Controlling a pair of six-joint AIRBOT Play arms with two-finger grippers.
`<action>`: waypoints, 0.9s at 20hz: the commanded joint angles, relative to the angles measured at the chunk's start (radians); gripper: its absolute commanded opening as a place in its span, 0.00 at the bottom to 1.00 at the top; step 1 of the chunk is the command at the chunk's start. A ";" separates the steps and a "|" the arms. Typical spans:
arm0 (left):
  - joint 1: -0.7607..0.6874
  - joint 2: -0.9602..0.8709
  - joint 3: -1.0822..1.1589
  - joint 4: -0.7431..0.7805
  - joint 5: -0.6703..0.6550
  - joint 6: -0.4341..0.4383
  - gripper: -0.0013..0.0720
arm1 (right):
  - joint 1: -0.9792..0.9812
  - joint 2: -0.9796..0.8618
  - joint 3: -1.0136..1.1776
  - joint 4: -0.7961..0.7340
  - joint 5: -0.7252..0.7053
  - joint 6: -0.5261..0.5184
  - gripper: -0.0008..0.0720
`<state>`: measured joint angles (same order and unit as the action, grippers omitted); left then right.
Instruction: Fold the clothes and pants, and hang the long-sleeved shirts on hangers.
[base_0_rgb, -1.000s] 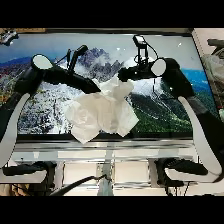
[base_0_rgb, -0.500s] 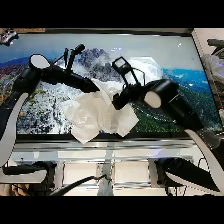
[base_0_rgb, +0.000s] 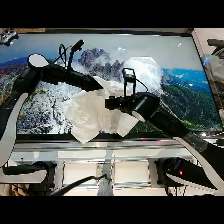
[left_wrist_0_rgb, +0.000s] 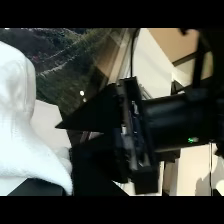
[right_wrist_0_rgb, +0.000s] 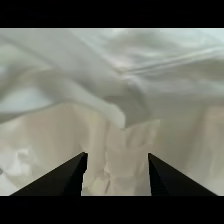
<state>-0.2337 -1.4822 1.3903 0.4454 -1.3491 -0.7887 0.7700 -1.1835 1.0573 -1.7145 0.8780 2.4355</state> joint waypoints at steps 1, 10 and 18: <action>0.001 0.000 0.000 -0.017 -0.016 0.012 0.03 | -0.014 -0.050 -0.005 -0.066 -0.011 0.256 0.64; 0.001 0.000 0.000 -0.020 -0.024 0.028 0.03 | -0.048 -0.118 0.011 -0.115 -0.085 0.452 0.64; 0.035 0.000 0.000 -0.086 -0.024 0.035 0.03 | 0.002 -0.158 0.021 -0.126 -0.087 0.428 0.64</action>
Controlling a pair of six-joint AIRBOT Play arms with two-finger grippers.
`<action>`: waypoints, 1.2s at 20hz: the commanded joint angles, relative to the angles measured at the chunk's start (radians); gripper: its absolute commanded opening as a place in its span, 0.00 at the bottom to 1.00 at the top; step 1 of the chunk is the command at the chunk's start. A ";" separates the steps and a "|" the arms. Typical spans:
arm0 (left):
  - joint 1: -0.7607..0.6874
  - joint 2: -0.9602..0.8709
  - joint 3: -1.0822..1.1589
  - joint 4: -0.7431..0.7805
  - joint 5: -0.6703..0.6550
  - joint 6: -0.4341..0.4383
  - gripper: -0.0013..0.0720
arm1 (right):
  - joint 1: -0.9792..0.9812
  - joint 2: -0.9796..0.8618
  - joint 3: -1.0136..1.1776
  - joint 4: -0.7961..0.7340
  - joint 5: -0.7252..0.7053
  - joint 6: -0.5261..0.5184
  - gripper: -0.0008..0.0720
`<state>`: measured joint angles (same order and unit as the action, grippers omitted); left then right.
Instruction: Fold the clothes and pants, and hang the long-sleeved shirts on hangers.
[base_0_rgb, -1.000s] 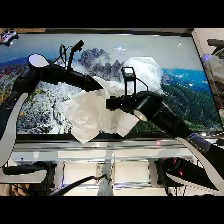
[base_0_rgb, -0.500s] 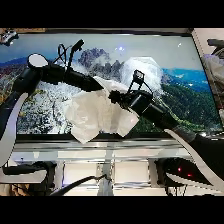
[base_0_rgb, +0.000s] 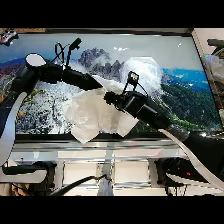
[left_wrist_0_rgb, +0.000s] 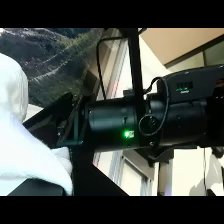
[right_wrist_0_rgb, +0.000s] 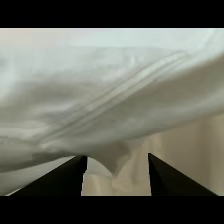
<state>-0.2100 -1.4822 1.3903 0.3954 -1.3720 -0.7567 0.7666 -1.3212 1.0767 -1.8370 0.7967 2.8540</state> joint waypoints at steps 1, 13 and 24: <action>0.013 0.000 0.000 -0.042 -0.002 0.002 0.03 | 0.006 -0.033 0.004 -0.004 -0.009 0.011 0.64; 0.020 -0.002 0.000 -0.060 -0.006 0.003 0.03 | -0.176 -0.046 0.197 -0.021 0.124 -0.422 0.05; 0.032 0.222 0.070 -0.127 0.016 0.111 0.03 | -0.174 -0.045 1.019 0.228 0.566 -1.368 0.04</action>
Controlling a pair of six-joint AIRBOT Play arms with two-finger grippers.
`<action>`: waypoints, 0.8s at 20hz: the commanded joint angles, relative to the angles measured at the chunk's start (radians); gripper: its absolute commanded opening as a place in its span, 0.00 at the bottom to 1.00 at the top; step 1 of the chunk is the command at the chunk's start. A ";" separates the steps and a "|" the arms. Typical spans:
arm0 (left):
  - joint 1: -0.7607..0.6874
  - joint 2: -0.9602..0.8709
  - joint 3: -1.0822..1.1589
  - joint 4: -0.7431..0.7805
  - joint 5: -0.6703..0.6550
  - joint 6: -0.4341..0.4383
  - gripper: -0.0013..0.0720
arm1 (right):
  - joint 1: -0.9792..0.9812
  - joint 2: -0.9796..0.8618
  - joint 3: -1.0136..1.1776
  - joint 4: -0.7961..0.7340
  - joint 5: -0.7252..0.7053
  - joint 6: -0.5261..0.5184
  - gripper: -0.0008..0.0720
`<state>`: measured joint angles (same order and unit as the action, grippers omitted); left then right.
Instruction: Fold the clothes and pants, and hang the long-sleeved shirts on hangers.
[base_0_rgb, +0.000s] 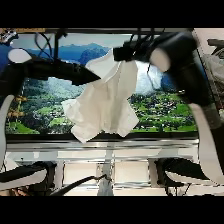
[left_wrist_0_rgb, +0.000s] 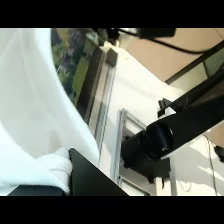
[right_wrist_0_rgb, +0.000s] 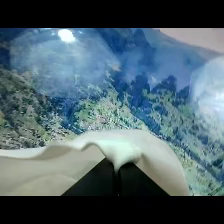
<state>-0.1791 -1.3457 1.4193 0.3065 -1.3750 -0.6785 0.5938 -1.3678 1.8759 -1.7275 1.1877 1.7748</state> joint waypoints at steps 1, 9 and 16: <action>-0.001 0.123 0.074 -0.039 0.025 0.042 0.03 | -0.001 0.014 0.279 0.146 0.199 -0.334 0.04; -0.006 0.229 0.172 0.201 0.092 -0.104 0.03 | -0.001 0.125 0.174 0.232 0.018 -0.374 0.05; -0.005 0.053 0.170 0.636 0.027 -0.512 0.03 | 0.000 -0.132 0.148 0.367 -0.093 -0.375 0.05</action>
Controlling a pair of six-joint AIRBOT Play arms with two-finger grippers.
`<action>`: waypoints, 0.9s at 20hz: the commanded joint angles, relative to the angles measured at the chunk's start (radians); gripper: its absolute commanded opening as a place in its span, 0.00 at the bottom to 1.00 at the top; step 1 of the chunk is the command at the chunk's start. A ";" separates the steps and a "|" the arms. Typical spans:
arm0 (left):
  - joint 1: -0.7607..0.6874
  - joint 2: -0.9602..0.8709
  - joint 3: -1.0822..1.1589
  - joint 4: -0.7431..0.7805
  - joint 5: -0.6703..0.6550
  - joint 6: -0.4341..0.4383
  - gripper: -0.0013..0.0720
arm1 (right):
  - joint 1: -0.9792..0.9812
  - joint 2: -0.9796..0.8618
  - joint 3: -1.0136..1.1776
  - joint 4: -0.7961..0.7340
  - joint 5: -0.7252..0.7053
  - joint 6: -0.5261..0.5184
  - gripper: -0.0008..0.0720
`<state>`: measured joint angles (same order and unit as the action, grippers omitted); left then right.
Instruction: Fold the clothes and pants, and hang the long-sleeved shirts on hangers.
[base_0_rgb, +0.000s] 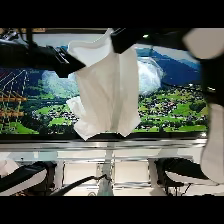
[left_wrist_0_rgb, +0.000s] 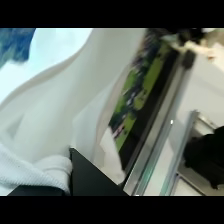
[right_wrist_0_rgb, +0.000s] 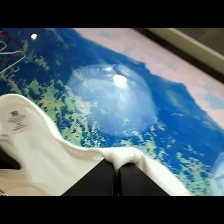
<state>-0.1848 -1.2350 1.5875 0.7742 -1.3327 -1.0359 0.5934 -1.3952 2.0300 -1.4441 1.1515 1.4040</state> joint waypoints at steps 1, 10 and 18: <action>0.001 -0.072 0.002 0.207 -0.011 -0.155 0.03 | 0.004 -0.144 -0.006 0.114 -0.071 -0.008 0.05; 0.118 -0.095 0.002 0.335 -0.063 -0.296 0.44 | 0.061 -0.325 -0.006 0.130 -0.243 -0.074 0.04; 0.355 0.052 -0.005 0.688 -0.085 -0.495 0.44 | 0.062 -0.325 -0.006 0.137 -0.257 -0.090 0.04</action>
<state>0.0769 -1.2289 1.5875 1.2358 -1.4151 -1.4124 0.6540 -1.7180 2.0235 -1.3106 0.8909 1.3167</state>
